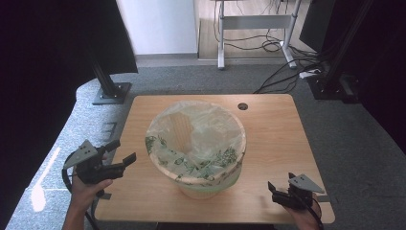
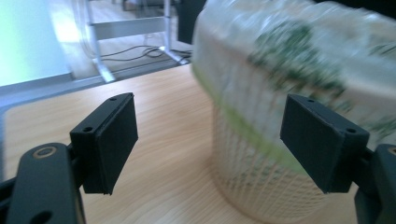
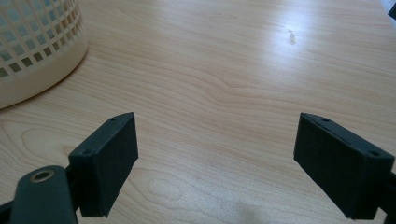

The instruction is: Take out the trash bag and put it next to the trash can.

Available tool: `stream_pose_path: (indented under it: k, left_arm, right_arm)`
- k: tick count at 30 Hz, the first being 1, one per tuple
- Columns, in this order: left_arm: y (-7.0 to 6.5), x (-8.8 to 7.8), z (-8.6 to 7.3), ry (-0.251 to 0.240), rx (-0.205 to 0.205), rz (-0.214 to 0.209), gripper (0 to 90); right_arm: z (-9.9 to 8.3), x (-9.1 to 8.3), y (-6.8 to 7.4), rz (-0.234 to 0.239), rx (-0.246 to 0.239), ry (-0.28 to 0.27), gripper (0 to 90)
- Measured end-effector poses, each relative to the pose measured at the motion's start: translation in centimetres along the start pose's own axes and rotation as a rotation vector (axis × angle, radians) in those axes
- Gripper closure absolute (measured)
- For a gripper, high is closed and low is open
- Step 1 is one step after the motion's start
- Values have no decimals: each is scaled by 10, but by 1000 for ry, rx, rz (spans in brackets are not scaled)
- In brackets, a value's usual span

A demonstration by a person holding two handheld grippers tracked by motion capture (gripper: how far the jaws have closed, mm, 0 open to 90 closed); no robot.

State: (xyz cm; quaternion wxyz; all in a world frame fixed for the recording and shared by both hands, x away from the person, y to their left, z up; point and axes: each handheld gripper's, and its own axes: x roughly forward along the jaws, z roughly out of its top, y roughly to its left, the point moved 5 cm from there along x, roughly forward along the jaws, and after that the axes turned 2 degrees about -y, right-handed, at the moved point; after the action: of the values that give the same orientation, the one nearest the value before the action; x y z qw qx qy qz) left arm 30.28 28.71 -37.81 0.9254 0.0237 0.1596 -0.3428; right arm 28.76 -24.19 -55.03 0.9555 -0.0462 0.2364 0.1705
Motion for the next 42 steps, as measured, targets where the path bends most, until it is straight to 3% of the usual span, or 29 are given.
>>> stream_pose_path:
  k: [2, 5, 7, 21, 26, 29, 31, 33, 34, 38, 40, 42]
  left_arm:
    - [-6, 4, 12, -11, 10, -52, 188]
    - [-9, 8, 18, -14, 21, -77, 192]
    - [-11, 14, 26, -14, 27, -116, 194]
    - [-13, 48, 36, 21, 43, -261, 248]
    - [-15, 57, 34, 53, 58, -249, 311]
    - [-15, 57, 34, 52, 46, -234, 367]
    - [-13, 56, 35, 47, 33, -222, 464]
    - [-12, 56, 36, 39, 36, -194, 499]
    - [-12, 55, 37, 37, 40, -179, 571]
    - [-12, 54, 41, 42, 40, -139, 670]
    - [-12, 53, 44, 46, 27, -103, 813]
    - [-12, 53, 44, 55, 18, -102, 835]
  right_arm:
    - [0, 0, 1, 1, -3, 3, 138]
    - [0, 0, 2, 0, -10, 0, 139]
    - [0, 0, 2, 0, -9, 2, 140]
    - [0, 0, 0, 3, -12, 3, 142]
    - [0, 0, 1, 6, -9, 3, 143]
    - [0, 0, 1, 5, -14, -1, 143]
    - [1, -1, 2, 6, -15, -4, 144]
    - [1, -1, 2, 8, -16, -6, 144]
    - [1, -1, 3, 7, -19, -6, 145]
    - [1, 0, 4, 6, -23, -1, 145]
    - [1, 1, 4, 7, -25, 0, 145]
    - [1, 1, 4, 7, -25, -3, 145]
